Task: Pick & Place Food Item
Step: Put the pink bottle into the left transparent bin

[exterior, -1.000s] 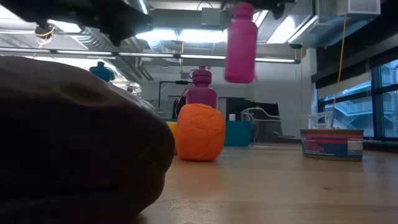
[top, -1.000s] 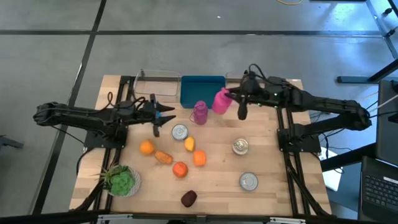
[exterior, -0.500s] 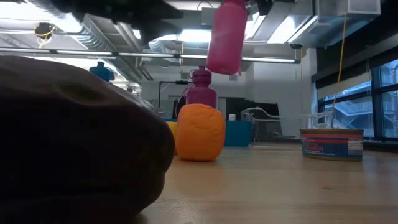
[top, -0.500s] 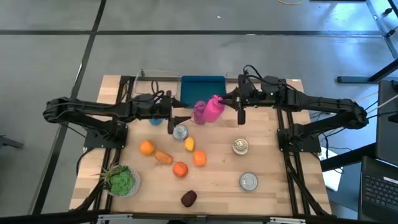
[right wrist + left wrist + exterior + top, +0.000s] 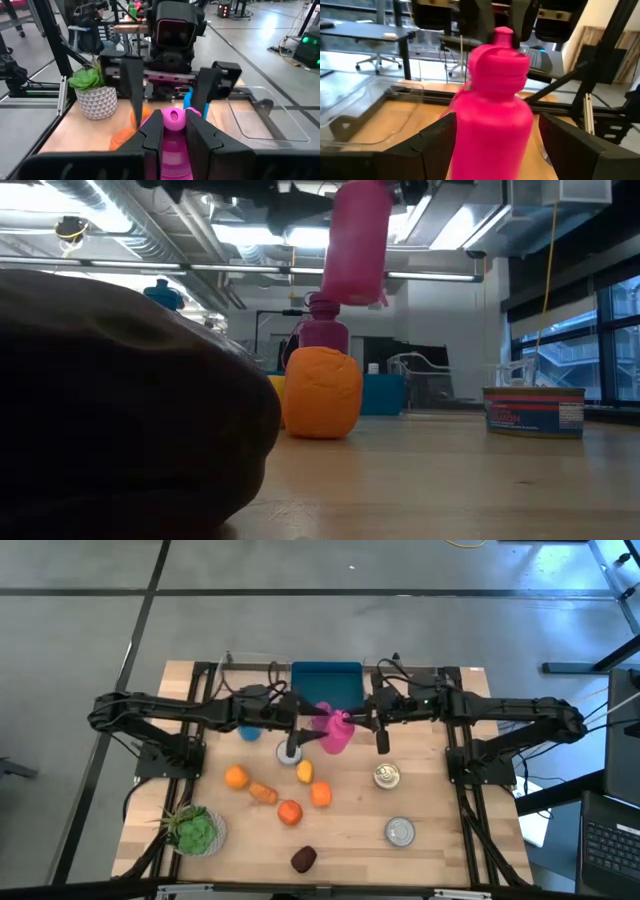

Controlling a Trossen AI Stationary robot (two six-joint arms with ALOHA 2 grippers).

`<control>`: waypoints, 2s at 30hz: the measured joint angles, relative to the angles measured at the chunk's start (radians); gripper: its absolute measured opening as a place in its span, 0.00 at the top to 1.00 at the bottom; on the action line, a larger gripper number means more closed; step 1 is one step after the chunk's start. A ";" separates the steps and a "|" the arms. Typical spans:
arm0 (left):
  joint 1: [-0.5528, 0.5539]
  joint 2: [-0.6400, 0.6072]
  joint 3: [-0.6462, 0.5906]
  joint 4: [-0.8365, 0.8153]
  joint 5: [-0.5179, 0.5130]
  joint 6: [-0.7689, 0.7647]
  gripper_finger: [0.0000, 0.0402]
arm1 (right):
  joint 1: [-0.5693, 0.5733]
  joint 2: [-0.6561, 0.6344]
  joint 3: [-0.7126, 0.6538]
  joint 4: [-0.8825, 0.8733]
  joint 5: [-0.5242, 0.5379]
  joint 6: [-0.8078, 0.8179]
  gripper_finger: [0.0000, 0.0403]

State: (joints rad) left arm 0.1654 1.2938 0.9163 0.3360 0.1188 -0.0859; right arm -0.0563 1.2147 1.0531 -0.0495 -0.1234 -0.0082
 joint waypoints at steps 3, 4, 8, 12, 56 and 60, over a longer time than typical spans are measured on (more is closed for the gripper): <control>-0.009 0.042 0.030 0.004 0.005 0.004 0.31 | 0.002 0.016 0.000 0.005 0.000 0.000 0.87; -0.013 0.050 0.037 0.003 0.010 0.010 0.31 | 0.003 0.019 0.000 0.005 -0.001 0.000 0.87; -0.027 0.078 0.067 0.002 0.006 0.041 0.31 | 0.004 0.031 0.000 0.009 -0.004 0.000 0.87; -0.029 0.089 0.094 0.004 0.009 0.053 0.31 | 0.006 0.034 0.000 0.014 -0.008 0.000 0.87; -0.024 0.090 0.099 0.032 -0.032 0.041 0.55 | 0.005 0.049 0.000 0.073 -0.053 -0.007 0.87; -0.024 0.090 0.099 0.033 -0.033 0.053 0.59 | 0.006 0.049 0.000 0.073 -0.053 -0.007 0.82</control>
State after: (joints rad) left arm 0.1413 1.3838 1.0152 0.3691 0.0856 -0.0329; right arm -0.0505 1.2640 1.0531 0.0235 -0.1761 -0.0151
